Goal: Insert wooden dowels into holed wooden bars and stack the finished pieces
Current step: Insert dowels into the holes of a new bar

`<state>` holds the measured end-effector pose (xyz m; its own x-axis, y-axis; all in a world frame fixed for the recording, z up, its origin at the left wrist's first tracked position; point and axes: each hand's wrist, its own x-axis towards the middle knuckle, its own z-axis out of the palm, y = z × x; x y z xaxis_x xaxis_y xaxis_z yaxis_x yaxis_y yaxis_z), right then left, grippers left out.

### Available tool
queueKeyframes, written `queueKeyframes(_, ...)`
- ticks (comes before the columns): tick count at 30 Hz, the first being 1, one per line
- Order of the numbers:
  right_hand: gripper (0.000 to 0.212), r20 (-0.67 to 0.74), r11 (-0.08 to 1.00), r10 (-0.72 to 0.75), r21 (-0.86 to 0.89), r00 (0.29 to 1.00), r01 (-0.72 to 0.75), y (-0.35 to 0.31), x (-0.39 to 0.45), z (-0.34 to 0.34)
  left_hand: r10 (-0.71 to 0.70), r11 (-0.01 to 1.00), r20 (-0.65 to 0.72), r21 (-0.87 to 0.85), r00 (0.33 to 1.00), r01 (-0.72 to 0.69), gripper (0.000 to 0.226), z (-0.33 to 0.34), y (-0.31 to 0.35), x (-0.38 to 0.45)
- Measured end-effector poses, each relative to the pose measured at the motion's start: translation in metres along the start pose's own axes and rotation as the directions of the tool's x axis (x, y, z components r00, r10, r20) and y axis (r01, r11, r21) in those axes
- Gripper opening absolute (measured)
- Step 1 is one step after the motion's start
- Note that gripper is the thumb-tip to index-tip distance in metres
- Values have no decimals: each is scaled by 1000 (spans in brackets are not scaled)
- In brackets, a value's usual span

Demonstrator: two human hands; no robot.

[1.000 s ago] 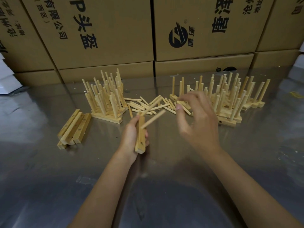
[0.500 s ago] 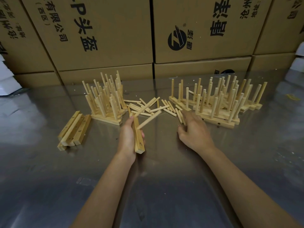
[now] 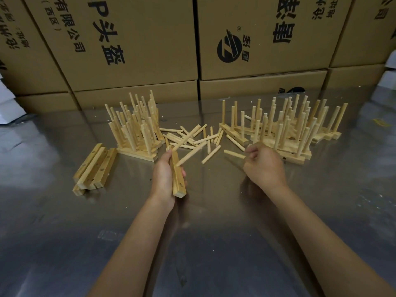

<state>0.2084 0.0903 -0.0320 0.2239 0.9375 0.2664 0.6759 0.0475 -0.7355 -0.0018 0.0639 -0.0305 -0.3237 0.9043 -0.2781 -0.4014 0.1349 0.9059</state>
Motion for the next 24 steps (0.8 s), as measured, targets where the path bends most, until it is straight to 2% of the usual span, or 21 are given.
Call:
queueKeyframes(2, 27, -63, 997, 0, 81, 998, 5, -5, 1, -7, -8, 1000, 2, -27, 1000, 8, 25, 0, 2, -1)
queueKeyframes(5, 23, -32, 908, 80, 415, 996, -60, -18, 1, -19, -10, 998, 11, -58, 1000, 10, 24, -1, 3, -2)
queueKeyframes(9, 20, 113, 622, 209, 751, 971, -222, -31, -8, -30, -11, 997, 20, -74, 1000, 13, 23, -2, 4, -4)
queueKeyframes(11, 19, 246, 438, 223, 839, 943, -323, -34, -13, -33, -11, 997, 19, -75, 1000, 12, 22, -2, 5, -5)
queueKeyframes(12, 18, 308, 387, 218, 844, 926, -372, -35, -15, -34, -10, 997, 17, -75, 1000, 12, 22, -2, 5, -5)
queueKeyframes(14, 15, 407, 417, 182, 792, 895, -445, -39, -20, -32, -13, 997, 15, -73, 1000, 15, 22, -1, 6, -6)
queueKeyframes(19, 21, 647, 663, -32, 584, 762, -468, -53, -43, -14, -14, 999, 0, -41, 1000, 14, 26, -1, 6, -5)
queueKeyframes(22, 22, 657, 718, -174, 594, 734, -362, -64, -59, -6, -28, 998, -9, -47, 1000, 28, 32, -1, 5, -6)
queueKeyframes(24, 15, 604, 787, -254, 583, 755, -202, -68, -66, -2, -37, 997, -30, -63, 999, 35, 35, 0, 5, -6)
